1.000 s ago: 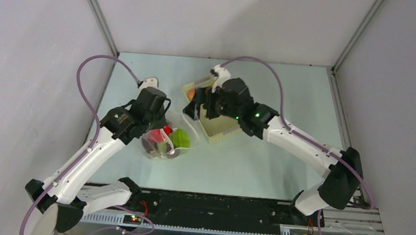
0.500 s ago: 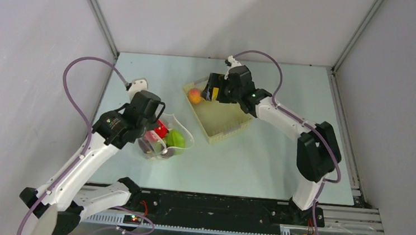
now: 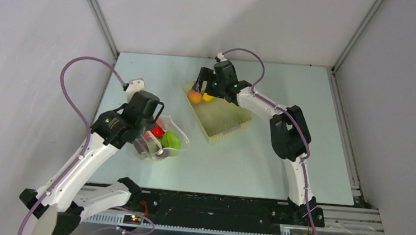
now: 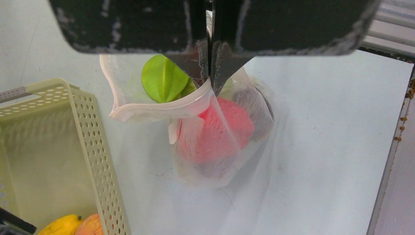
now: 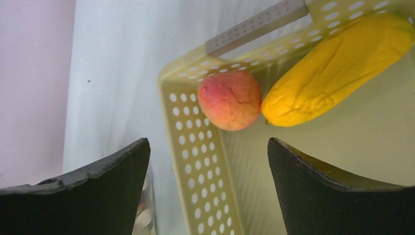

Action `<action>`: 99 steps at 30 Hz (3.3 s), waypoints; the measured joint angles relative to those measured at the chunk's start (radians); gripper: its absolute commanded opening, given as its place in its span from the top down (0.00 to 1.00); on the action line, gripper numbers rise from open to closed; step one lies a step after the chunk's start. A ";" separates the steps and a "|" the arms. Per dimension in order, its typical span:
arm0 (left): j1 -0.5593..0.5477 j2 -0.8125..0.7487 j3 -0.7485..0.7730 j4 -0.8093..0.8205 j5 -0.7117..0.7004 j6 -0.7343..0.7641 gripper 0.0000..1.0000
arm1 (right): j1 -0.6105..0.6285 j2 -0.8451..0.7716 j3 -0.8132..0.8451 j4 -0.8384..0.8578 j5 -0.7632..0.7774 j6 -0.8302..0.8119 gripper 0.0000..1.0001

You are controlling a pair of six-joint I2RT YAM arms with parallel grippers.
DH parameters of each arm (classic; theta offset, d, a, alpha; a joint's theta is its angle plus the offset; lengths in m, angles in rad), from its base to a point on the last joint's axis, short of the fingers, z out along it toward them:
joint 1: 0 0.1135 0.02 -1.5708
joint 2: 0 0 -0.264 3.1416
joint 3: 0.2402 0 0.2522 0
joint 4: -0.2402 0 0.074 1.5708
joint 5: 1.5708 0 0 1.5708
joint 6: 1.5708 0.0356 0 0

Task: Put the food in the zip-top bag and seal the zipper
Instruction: Pick up the fake fruit from the bin, then place the fake fruit in the zipper food storage bag.

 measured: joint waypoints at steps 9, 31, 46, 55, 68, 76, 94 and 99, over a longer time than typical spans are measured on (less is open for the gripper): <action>0.004 -0.005 0.000 -0.006 0.000 0.000 1.00 | 0.002 0.084 0.055 -0.036 0.057 0.073 0.12; 0.007 -0.026 -0.010 -0.003 0.002 0.000 1.00 | 0.050 0.169 0.151 -0.047 0.128 0.159 0.25; 0.008 -0.035 -0.028 0.015 0.011 0.000 1.00 | 0.051 0.286 0.245 -0.105 0.138 0.195 0.25; 0.008 -0.039 -0.039 0.023 0.022 0.000 1.00 | 0.051 0.309 0.262 -0.096 0.185 0.229 0.30; 0.009 -0.047 -0.047 0.040 0.047 0.000 1.00 | 0.050 0.270 0.139 0.057 0.214 0.211 0.66; 0.009 -0.056 -0.055 0.045 0.063 -0.001 1.00 | 0.052 0.075 -0.099 0.128 0.226 0.145 0.73; 0.009 -0.023 -0.059 0.060 0.097 0.003 1.00 | 0.090 -0.381 -0.560 0.262 0.146 -0.026 0.82; 0.009 -0.017 -0.059 0.061 0.101 0.011 1.00 | 0.163 -0.537 -0.655 0.310 0.060 -0.096 0.81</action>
